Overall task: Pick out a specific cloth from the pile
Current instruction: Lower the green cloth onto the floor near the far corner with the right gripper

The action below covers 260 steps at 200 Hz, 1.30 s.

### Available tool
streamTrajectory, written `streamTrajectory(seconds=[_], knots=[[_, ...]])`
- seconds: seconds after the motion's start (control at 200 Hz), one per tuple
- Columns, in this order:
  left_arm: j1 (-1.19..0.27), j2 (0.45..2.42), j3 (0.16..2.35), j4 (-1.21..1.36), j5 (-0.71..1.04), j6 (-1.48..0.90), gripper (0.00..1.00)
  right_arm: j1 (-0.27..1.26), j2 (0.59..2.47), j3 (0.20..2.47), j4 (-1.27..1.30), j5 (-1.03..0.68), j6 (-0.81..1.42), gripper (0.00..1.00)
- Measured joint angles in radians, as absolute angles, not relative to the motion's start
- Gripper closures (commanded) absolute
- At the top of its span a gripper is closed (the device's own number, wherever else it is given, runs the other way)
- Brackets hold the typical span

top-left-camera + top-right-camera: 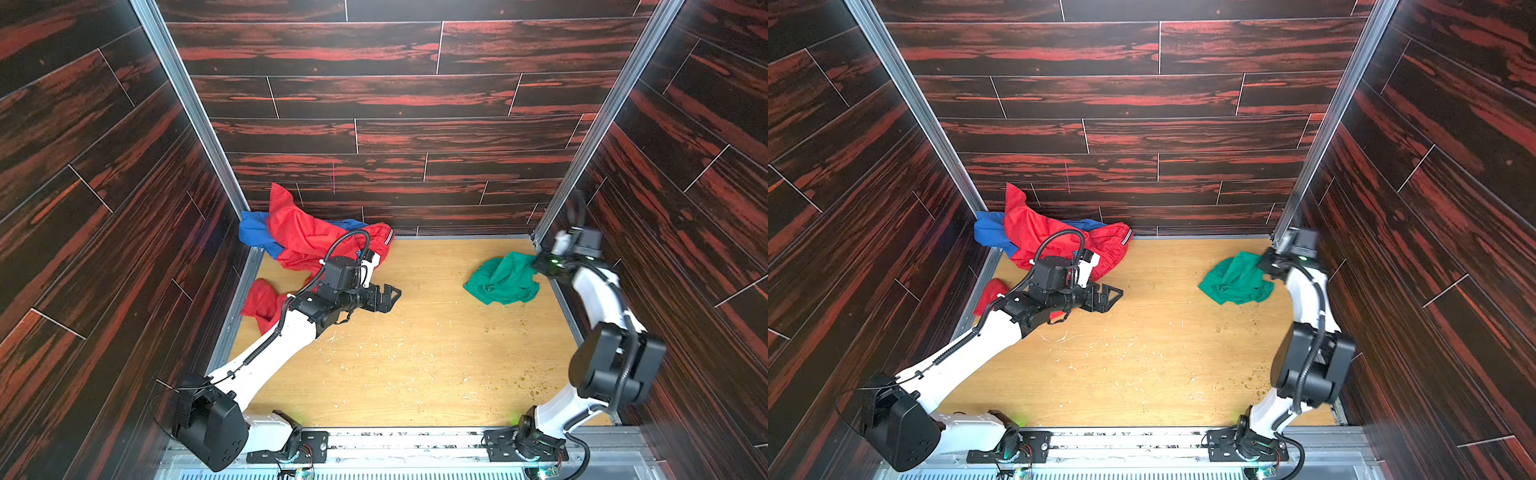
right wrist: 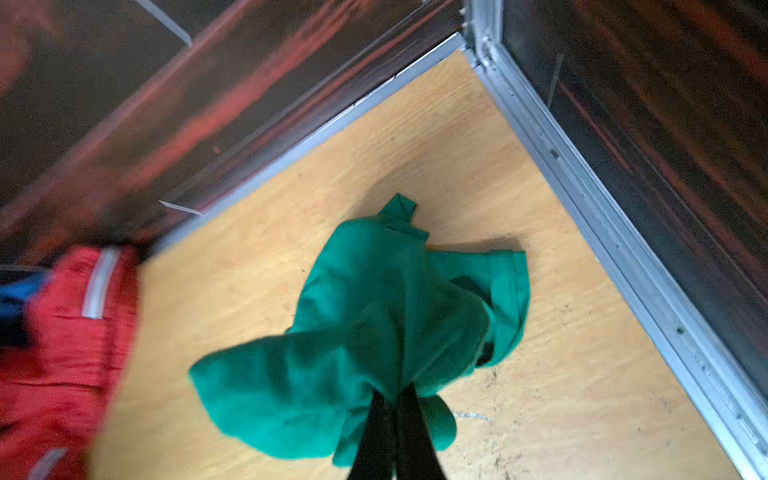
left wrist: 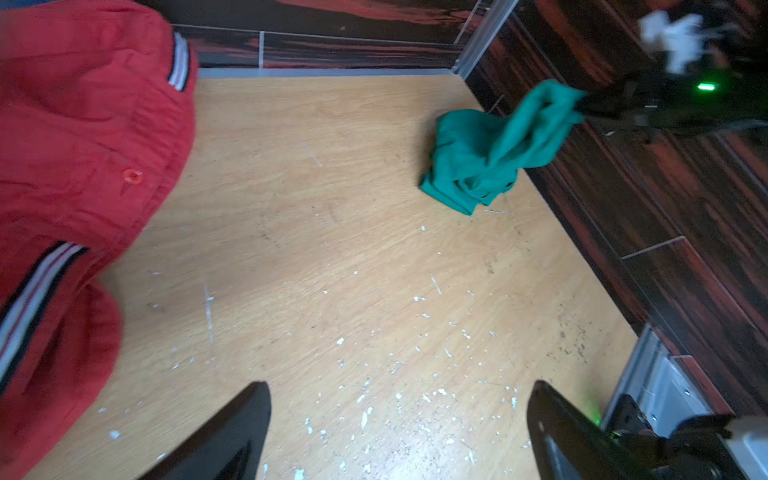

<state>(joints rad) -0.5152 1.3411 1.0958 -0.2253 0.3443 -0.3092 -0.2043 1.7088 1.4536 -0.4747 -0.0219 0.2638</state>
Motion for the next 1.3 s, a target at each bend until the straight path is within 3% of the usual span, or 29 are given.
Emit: streamTrajectory(seconds=[0.266,0.461,0.636,0.737,0.837,1.087,1.303], knots=[[-0.529,1.341,1.096,-0.199,0.356,-0.305,0.01,-0.002,1.885,1.482,-0.533,0.203,0.189,1.00],[-0.534,1.341,1.096,-0.186,0.360,-0.306,0.01,0.012,2.029,1.490,-0.554,0.226,0.187,1.00],[-0.535,1.341,1.096,-0.187,0.359,-0.303,0.01,-0.041,2.054,1.512,-0.539,0.096,0.209,0.38],[-0.535,1.341,1.096,-0.191,0.359,-0.298,0.01,-0.070,2.093,1.560,-0.533,0.017,0.208,0.20],[-0.535,1.341,1.096,-0.195,0.357,-0.291,0.01,-0.079,2.161,1.665,-0.554,-0.017,0.186,0.14],[-0.535,1.342,1.097,-0.202,0.349,-0.279,0.01,-0.083,2.352,1.998,-0.643,-0.064,0.153,0.12],[-0.535,1.342,1.098,-0.192,0.361,-0.269,0.01,-0.090,2.354,2.039,-0.694,-0.086,0.161,0.08]])
